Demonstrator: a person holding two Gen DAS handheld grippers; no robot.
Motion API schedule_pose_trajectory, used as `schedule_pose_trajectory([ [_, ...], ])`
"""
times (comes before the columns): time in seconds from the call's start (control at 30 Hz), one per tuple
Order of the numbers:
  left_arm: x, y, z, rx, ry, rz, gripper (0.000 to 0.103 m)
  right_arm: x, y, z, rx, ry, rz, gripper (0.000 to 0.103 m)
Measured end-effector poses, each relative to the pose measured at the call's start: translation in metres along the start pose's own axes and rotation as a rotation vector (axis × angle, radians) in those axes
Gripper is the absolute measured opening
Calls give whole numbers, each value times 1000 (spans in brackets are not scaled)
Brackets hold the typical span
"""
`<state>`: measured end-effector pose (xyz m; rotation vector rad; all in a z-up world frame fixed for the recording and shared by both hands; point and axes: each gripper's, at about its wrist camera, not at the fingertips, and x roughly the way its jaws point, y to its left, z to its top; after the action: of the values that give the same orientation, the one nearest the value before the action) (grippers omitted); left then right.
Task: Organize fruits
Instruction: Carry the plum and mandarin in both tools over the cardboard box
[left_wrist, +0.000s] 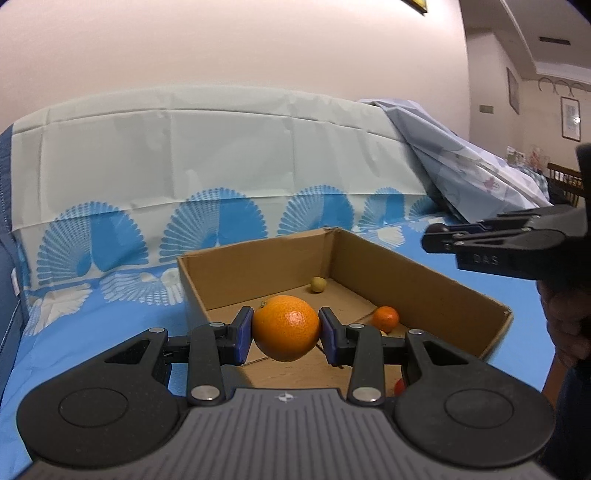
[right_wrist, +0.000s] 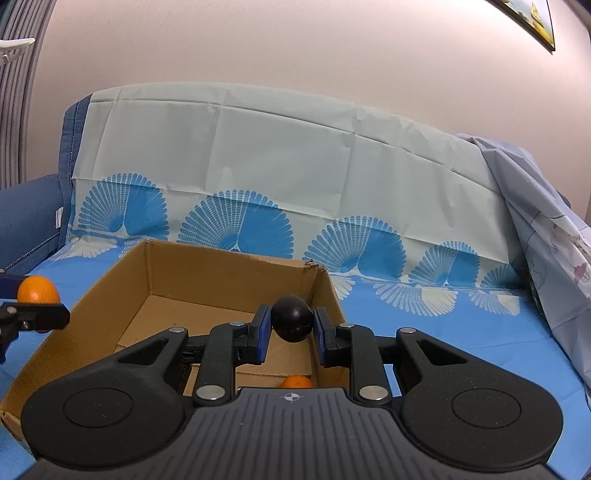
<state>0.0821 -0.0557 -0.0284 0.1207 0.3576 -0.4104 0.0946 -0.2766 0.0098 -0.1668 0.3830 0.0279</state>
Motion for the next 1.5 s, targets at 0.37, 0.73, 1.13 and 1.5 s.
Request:
schedule_pose_trajectory([
  [0.37, 5, -12, -4, 24, 4, -27, 42, 2, 3, 0, -17, 3, 6, 25],
  [0.73, 9, -21, -6, 47, 10, -45, 42, 4, 8, 0, -35, 5, 14, 25],
  [1.13, 12, -25, -7, 65, 12, -55, 42, 6, 10, 1, -43, 6, 21, 25],
  [1.5, 11, -24, -8, 66, 12, -55, 42, 7, 14, 3, -48, 6, 26, 25],
])
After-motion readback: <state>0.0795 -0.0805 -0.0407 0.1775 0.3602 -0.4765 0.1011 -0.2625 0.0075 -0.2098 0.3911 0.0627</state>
